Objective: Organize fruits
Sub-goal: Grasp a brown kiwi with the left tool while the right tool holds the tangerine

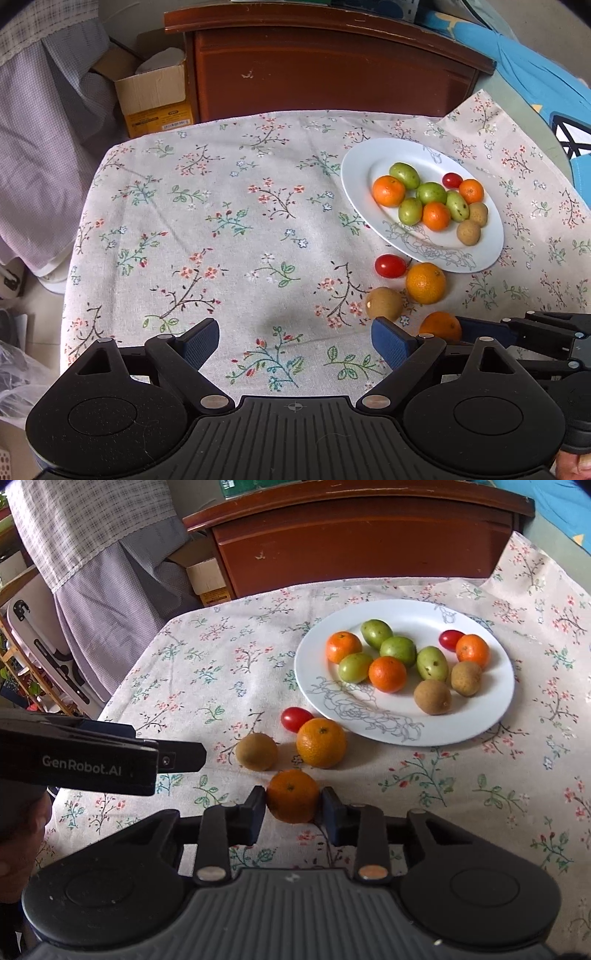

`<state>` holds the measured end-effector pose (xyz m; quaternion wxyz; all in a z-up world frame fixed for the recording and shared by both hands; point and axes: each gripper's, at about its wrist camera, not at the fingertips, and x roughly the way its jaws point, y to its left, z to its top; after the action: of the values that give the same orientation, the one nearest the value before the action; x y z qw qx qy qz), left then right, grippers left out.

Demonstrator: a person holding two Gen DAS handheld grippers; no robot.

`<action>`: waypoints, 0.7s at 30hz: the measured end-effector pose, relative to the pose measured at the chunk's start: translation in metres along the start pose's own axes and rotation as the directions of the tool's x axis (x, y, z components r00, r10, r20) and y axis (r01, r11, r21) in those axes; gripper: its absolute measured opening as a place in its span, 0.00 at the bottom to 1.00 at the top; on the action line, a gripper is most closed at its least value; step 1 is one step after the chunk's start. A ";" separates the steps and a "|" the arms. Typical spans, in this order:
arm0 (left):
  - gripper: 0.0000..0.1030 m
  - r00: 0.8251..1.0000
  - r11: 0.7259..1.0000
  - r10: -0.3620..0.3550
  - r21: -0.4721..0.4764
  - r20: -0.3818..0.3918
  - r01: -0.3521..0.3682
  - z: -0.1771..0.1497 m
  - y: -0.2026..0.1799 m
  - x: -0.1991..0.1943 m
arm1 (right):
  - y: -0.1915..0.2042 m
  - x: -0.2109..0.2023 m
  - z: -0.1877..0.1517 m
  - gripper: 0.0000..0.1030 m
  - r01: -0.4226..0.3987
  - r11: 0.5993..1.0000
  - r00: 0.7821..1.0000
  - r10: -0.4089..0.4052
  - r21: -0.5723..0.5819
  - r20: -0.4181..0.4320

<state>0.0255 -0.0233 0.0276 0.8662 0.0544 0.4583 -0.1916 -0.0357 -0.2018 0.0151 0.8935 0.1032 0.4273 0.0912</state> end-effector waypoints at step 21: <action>0.80 0.992 0.981 -0.105 0.173 0.064 0.093 -0.002 -0.043 0.020 | -0.037 -0.020 -0.005 0.33 0.156 0.969 0.988 -0.152 0.194 -0.035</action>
<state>0.0179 -0.0680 0.0139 0.8639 0.0980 0.4106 -0.2747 -0.0494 -0.2419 0.0169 0.8791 0.1561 0.4499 -0.0201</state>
